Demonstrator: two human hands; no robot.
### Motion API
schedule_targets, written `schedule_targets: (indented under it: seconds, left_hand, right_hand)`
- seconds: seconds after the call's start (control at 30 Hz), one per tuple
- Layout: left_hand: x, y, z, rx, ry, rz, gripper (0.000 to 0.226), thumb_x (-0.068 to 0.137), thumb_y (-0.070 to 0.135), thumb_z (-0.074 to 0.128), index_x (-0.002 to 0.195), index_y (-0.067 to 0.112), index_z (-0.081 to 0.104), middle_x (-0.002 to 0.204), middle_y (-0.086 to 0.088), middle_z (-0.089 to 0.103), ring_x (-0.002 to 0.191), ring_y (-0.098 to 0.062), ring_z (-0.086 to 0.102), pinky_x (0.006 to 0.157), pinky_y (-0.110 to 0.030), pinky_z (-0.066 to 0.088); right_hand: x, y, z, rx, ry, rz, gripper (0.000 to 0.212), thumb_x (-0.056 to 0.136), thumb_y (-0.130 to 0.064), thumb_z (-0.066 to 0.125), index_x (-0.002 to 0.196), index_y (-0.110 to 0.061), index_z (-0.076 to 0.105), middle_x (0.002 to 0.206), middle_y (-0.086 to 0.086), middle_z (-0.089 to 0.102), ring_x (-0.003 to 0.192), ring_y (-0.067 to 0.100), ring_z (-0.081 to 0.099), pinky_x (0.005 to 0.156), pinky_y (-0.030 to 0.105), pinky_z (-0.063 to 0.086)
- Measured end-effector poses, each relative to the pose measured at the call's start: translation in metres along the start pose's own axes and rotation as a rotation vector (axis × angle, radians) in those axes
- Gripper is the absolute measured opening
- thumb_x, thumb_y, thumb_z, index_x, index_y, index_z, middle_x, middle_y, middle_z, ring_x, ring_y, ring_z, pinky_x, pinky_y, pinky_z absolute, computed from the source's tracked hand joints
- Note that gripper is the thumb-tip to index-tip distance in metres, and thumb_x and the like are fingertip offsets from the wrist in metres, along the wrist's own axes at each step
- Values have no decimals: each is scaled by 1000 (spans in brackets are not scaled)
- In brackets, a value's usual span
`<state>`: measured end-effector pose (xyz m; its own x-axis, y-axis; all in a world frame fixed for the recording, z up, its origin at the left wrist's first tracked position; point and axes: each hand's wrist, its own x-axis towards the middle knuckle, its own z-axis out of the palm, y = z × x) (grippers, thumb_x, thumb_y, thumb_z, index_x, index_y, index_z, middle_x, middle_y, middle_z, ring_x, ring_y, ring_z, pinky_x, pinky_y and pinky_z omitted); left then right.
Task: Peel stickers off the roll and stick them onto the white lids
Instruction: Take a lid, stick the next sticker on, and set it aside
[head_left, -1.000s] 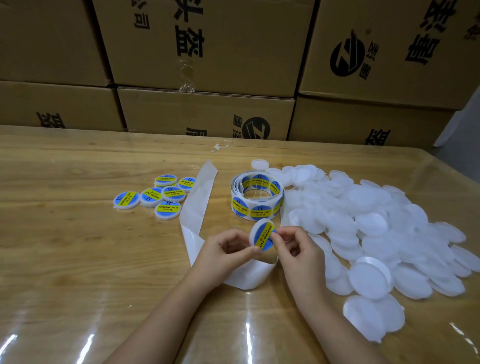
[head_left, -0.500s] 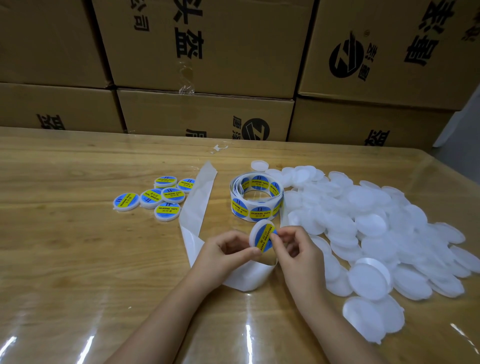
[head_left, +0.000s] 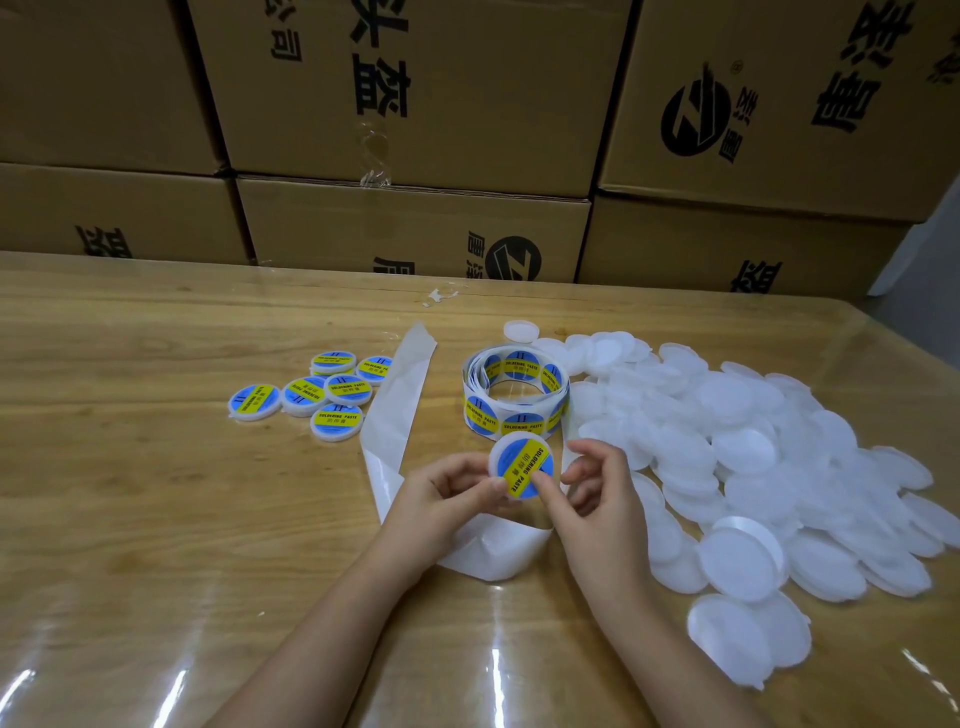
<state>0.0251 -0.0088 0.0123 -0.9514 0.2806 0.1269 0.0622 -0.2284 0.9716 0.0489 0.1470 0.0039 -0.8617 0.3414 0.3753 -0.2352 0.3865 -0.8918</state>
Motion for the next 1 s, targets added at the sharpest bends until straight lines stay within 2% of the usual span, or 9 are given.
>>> schedule_targets:
  seconds: [0.13, 0.2, 0.33, 0.47, 0.6, 0.77, 0.83, 0.9, 1.0]
  left_hand:
    - [1, 0, -1, -28, 7, -14, 19, 84, 0, 58, 102, -2, 65, 85, -13, 74, 76, -21, 71, 70, -24, 54]
    - [1, 0, -1, -35, 4, -11, 18, 87, -3, 55, 102, 0, 65, 82, -10, 74, 74, -18, 71, 67, -22, 54]
    - [1, 0, -2, -51, 8, 4, 19, 85, 2, 56, 102, 1, 65, 82, -8, 74, 76, -21, 71, 67, -23, 54]
    - [2, -2, -3, -33, 16, 22, 22, 84, 8, 56, 104, 4, 66, 86, -9, 74, 77, -23, 71, 68, -24, 54]
    - [1, -2, -3, 12, -3, 52, 28, 85, 16, 55, 109, 10, 66, 96, -7, 74, 83, -21, 68, 72, -24, 54]
    - [2, -1, 1, 93, 34, 85, 27, 89, 20, 51, 112, 18, 67, 102, -2, 72, 87, -16, 62, 76, -24, 52]
    - [0, -2, 3, 124, 37, 101, 25, 93, 13, 48, 111, 17, 66, 104, 2, 72, 94, -10, 65, 77, -19, 51]
    - [-2, -3, 5, 205, 38, 109, 27, 92, 13, 52, 117, 18, 61, 113, 1, 68, 106, -10, 63, 86, -21, 49]
    - [-5, -4, 9, 262, -6, 105, 49, 82, 14, 66, 127, 21, 50, 118, 6, 64, 106, -3, 61, 88, -19, 47]
  right_hand:
    - [0, -3, -2, 29, -65, -82, 41, 78, -20, 75, 105, -43, 54, 81, -16, 61, 69, 8, 53, 64, 11, 42]
    - [-2, -5, -2, -11, -114, -147, 39, 75, -26, 72, 110, -37, 57, 84, -15, 62, 75, 5, 52, 69, 11, 41]
    - [-3, -6, -1, -29, -137, -156, 41, 74, -27, 64, 111, -41, 54, 85, -11, 61, 77, 12, 48, 78, 22, 42]
    - [-3, -6, -1, 45, -121, -146, 35, 77, -23, 60, 107, -40, 58, 78, -9, 62, 72, 15, 48, 77, 27, 43]
    - [-2, -3, -1, 165, -115, -88, 24, 80, -24, 60, 102, -32, 61, 73, -10, 63, 70, 12, 50, 73, 21, 43]
    - [-3, -4, 1, 222, -156, -48, 21, 80, -27, 62, 93, -43, 57, 67, 2, 63, 71, 21, 59, 70, 23, 46]
    - [-4, -5, 2, 223, -216, -35, 30, 82, -28, 62, 100, -50, 55, 69, 10, 62, 73, 25, 62, 72, 27, 50]
    - [-5, -6, 3, 211, -261, -33, 37, 85, -27, 61, 108, -55, 54, 74, 17, 62, 77, 27, 63, 74, 30, 51]
    - [-5, -7, 2, 195, -257, -38, 28, 85, -33, 57, 106, -53, 58, 74, 13, 64, 78, 21, 66, 74, 32, 53]
